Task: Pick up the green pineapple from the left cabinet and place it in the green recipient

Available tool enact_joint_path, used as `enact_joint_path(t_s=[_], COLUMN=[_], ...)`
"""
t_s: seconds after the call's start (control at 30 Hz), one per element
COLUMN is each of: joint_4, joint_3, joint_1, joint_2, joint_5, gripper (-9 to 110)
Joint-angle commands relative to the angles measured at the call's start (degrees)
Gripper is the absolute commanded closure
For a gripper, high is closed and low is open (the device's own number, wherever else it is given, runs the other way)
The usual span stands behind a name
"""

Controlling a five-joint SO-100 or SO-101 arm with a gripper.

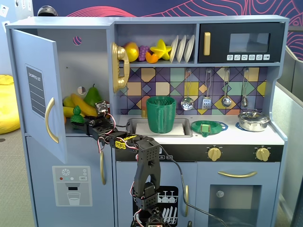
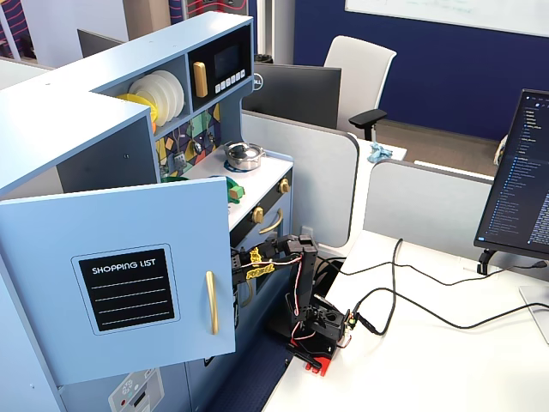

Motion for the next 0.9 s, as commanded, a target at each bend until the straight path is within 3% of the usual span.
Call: enact_joint_path(t_s=[0.0, 0.67, 0.77, 0.87], joint_4=[-0.5, 1.1, 1.2, 3.5], joint_3=[-5.4, -19.2, -22.9, -26.7], joint_1=[-0.8, -2.5, -1.9, -1.7], joint_2=[-0.6, -14.1, -17.5, -20.6], joint_5=[1.2, 2.4, 3.0, 1.3], gripper=[71, 73, 79, 96])
